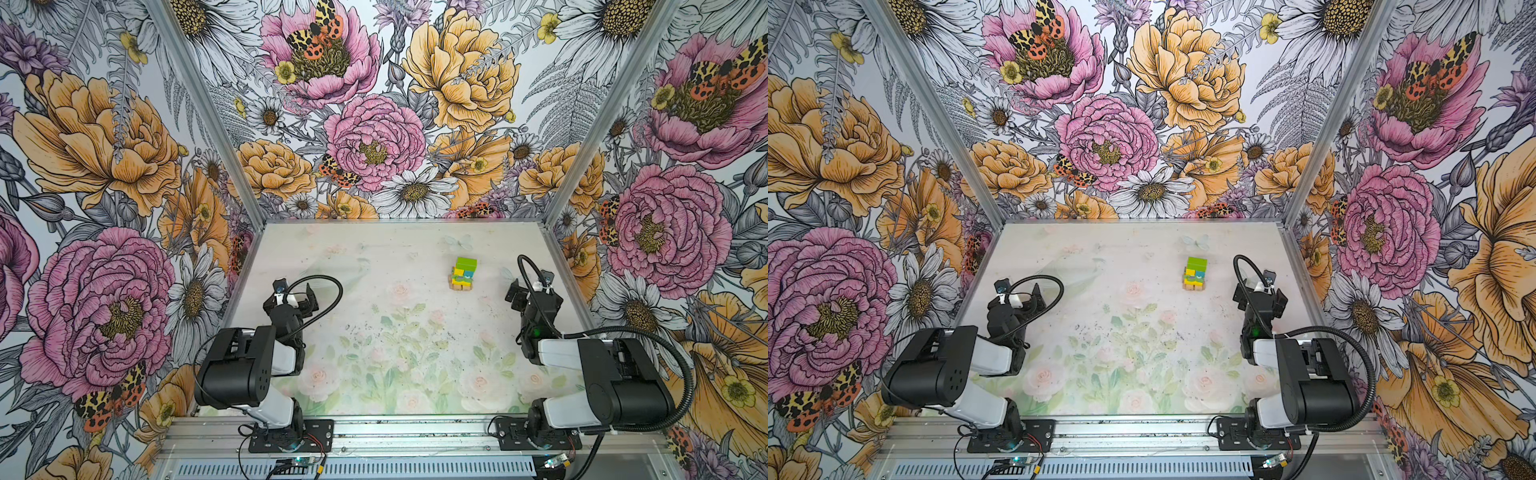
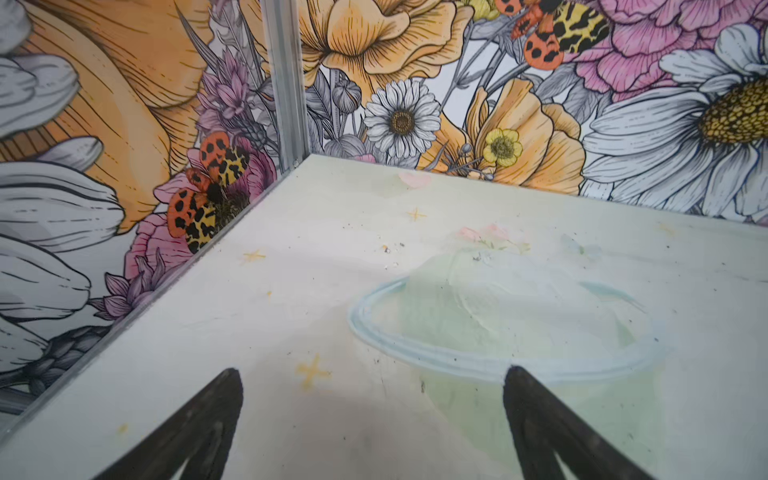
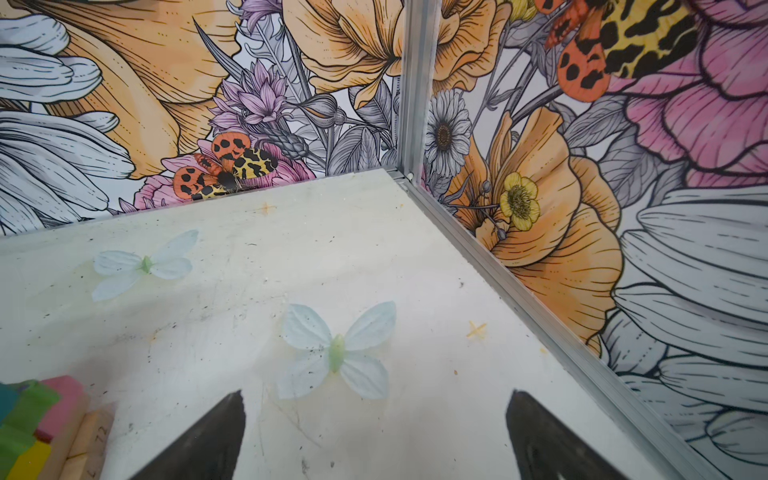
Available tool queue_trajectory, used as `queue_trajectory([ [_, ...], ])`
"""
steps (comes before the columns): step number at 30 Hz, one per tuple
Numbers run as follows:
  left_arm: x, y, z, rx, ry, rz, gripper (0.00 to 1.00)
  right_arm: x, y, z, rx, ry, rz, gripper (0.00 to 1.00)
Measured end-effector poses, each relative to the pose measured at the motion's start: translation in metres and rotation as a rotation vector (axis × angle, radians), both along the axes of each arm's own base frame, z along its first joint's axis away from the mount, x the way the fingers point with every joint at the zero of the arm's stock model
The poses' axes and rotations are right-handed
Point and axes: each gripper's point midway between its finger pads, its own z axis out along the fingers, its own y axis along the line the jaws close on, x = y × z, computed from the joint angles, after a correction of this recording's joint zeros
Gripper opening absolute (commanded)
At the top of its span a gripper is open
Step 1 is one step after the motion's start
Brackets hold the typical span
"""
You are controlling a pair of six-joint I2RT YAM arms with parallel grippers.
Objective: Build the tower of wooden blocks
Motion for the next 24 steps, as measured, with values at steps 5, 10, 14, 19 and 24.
queue_trajectory([
  [5, 0.012, -0.008, 0.016, -0.006, -0.052, -0.049, 0.99, 0.006, 0.008, 0.0, -0.001, -0.001, 0.05, 1.0],
  [10, 0.03, -0.01, 0.028, -0.008, -0.054, -0.067, 0.99, 0.016, 0.014, -0.015, -0.012, 0.043, 0.091, 1.0],
  [14, 0.036, -0.011, 0.028, -0.009, -0.034, -0.078, 0.99, 0.018, 0.015, -0.012, -0.014, 0.037, 0.102, 1.0],
  [19, 0.035, -0.015, 0.017, -0.011, 0.01, -0.085, 0.99, 0.019, 0.017, -0.012, -0.016, 0.035, 0.107, 1.0],
  [24, 0.035, -0.019, 0.013, -0.011, 0.029, -0.095, 0.99, 0.02, 0.02, -0.011, -0.025, 0.036, 0.116, 1.0],
])
